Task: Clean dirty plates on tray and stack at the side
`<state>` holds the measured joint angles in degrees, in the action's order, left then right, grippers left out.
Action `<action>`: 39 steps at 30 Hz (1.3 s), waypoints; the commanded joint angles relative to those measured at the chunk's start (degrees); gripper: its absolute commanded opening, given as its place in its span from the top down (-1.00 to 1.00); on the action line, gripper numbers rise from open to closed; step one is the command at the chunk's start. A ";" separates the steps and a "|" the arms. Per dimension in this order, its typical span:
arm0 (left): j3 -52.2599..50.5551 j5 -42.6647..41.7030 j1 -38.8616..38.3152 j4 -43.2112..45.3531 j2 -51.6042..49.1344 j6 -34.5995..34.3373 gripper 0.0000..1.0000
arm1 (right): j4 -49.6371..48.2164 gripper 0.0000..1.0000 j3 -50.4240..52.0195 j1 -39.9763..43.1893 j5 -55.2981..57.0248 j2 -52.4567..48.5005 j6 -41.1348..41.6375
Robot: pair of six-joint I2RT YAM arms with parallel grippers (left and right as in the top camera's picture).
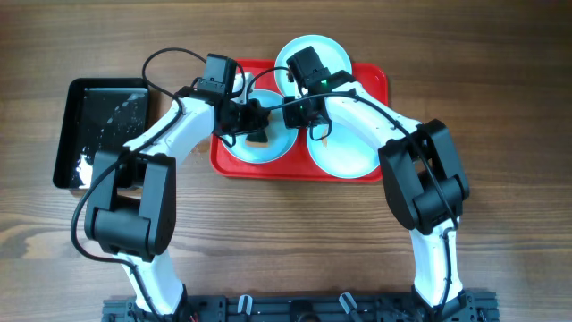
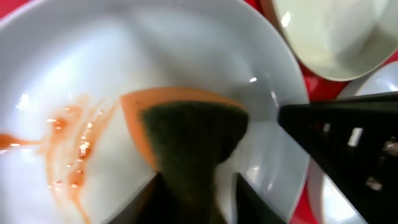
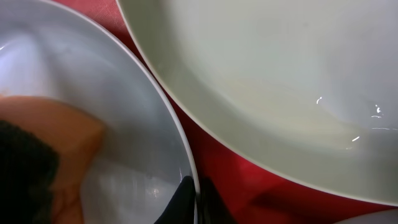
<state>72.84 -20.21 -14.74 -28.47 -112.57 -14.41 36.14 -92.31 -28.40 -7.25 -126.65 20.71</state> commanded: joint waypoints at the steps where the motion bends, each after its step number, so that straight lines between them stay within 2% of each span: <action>1: 0.24 2.80 -0.28 -0.48 -0.68 0.28 0.71 | 0.83 0.89 -0.20 0.13 1.49 -1.42 0.33; 5: 0.24 2.78 -0.28 -0.66 -0.68 0.28 0.89 | 0.85 0.88 -0.20 0.13 1.49 -1.42 0.33; 8: 0.24 2.75 -0.28 -0.63 -0.68 0.28 0.88 | 0.85 0.88 -0.20 0.11 1.49 -1.42 0.35; 9: 0.24 2.75 -0.33 -0.66 -0.68 0.28 0.75 | 0.85 0.88 -0.20 0.13 1.49 -1.42 0.35; 10: 0.24 2.73 -0.33 -0.66 -0.68 0.26 0.32 | 0.85 0.88 -0.20 0.11 1.49 -1.42 0.35; 11: 0.24 2.75 -0.33 -0.66 -0.68 0.26 0.12 | 0.85 0.87 -0.20 0.13 1.49 -1.42 0.35; 19: 0.24 2.73 -0.33 -0.63 -0.68 0.28 0.05 | 0.85 0.82 -0.20 0.11 1.49 -1.42 0.33; 22: 0.24 2.73 -0.33 -0.66 -0.68 0.28 0.24 | 0.83 0.81 -0.20 0.13 1.49 -1.42 0.35; 25: 0.24 2.73 -0.55 -0.66 -0.68 0.28 0.81 | 0.83 0.83 -0.20 0.13 1.49 -1.42 0.35; 26: 0.24 2.71 -0.61 -0.68 -0.68 0.26 0.92 | 0.83 0.80 -0.20 0.13 1.49 -1.42 0.35; 33: 0.24 2.43 -2.40 -1.09 -0.68 0.15 0.92 | 0.81 0.87 -0.20 0.13 1.49 -1.42 0.48; 37: 0.24 2.05 -4.24 -0.72 -0.68 -4.37 0.92 | 0.79 0.91 -0.20 0.13 1.49 -1.42 0.52; 39: 0.24 2.10 -4.76 -0.02 -0.68 -4.52 0.92 | 0.83 0.91 -0.20 0.13 1.46 -1.42 0.52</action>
<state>72.84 -17.82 -17.93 -29.34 -112.57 -16.14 36.73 -92.31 -28.32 -7.42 -126.65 20.97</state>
